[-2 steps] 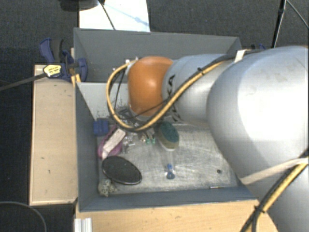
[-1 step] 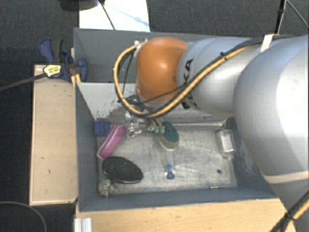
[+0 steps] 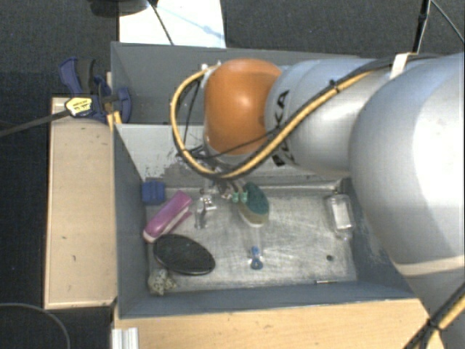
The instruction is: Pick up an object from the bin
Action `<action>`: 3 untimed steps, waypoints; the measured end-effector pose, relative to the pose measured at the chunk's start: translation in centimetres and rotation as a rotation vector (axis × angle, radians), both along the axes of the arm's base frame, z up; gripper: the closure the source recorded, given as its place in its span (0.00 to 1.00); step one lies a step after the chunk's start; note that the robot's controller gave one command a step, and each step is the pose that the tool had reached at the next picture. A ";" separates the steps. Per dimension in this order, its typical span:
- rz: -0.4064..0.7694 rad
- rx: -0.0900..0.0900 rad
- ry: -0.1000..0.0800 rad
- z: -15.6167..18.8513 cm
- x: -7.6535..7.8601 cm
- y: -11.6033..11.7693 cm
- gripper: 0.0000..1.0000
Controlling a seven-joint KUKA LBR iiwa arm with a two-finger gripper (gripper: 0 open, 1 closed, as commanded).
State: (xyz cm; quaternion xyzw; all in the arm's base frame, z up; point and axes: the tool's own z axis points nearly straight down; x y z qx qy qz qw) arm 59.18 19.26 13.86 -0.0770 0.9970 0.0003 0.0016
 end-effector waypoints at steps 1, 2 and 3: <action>0.133 -0.001 0.002 -5.6 -0.9 2.2 0.00; 0.131 -0.005 0.002 -5.5 -0.8 1.9 1.00; 0.183 0.001 -0.007 7.0 -2.0 1.9 1.00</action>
Offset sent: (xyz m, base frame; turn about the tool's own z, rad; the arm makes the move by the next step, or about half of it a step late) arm -0.0093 0.0220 -0.0555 -0.1334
